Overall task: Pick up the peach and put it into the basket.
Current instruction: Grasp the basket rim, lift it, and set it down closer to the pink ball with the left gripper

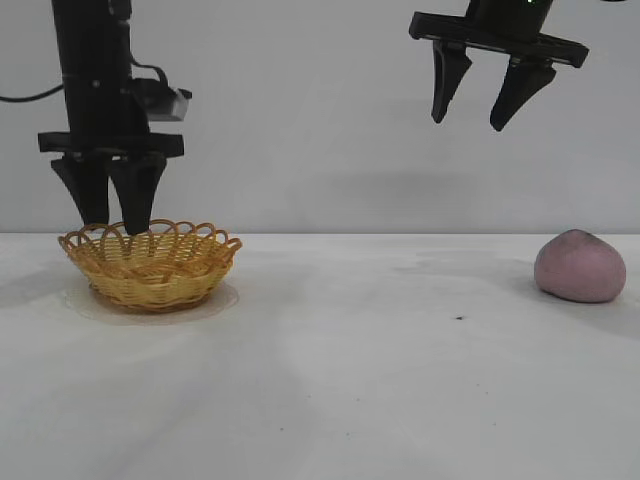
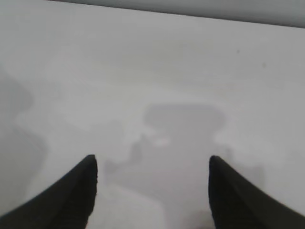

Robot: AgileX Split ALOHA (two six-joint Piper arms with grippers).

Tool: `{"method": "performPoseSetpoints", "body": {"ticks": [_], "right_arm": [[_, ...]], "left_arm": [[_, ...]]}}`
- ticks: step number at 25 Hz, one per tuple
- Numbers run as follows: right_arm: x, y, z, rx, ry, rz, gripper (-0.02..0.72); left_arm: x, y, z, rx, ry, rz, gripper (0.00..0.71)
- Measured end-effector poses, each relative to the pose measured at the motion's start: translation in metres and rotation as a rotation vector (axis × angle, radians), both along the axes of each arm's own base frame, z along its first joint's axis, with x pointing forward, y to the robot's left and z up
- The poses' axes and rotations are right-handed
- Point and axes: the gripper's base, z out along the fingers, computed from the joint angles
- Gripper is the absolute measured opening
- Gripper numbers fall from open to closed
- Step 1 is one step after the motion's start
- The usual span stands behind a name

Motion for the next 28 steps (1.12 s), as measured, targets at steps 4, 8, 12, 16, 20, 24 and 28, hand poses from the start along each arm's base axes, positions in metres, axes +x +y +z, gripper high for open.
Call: {"method": "performPoseSetpoints", "body": {"ticks": [4,8,12,16,20,24,28], "right_arm": [[-0.001,0.001,0.000,0.015,0.016,-0.002,0.452],[-0.003,0.001,-0.001,0.012,0.031,0.003,0.452],[-0.004,0.001,-0.001,0.008,0.042,0.012,0.452],[-0.004,0.001,-0.002,0.002,0.051,0.021,0.452],[-0.005,0.001,-0.002,0.004,0.051,0.022,0.452],[-0.005,0.001,-0.002,0.008,0.052,0.021,0.452],[-0.005,0.002,-0.002,0.011,0.053,0.021,0.452]], "left_arm": [[0.000,-0.002,-0.006,-0.015,0.012,0.004,0.078],[0.002,-0.007,-0.001,-0.093,-0.007,0.049,0.000],[0.002,-0.019,0.017,-0.266,-0.041,0.132,0.000],[-0.001,-0.028,0.042,-0.408,-0.078,0.183,0.000],[-0.014,-0.027,0.057,-0.455,-0.121,0.221,0.000],[-0.042,-0.020,0.053,-0.481,-0.137,0.286,0.000],[-0.083,-0.016,0.033,-0.535,-0.093,0.314,0.000]]}}
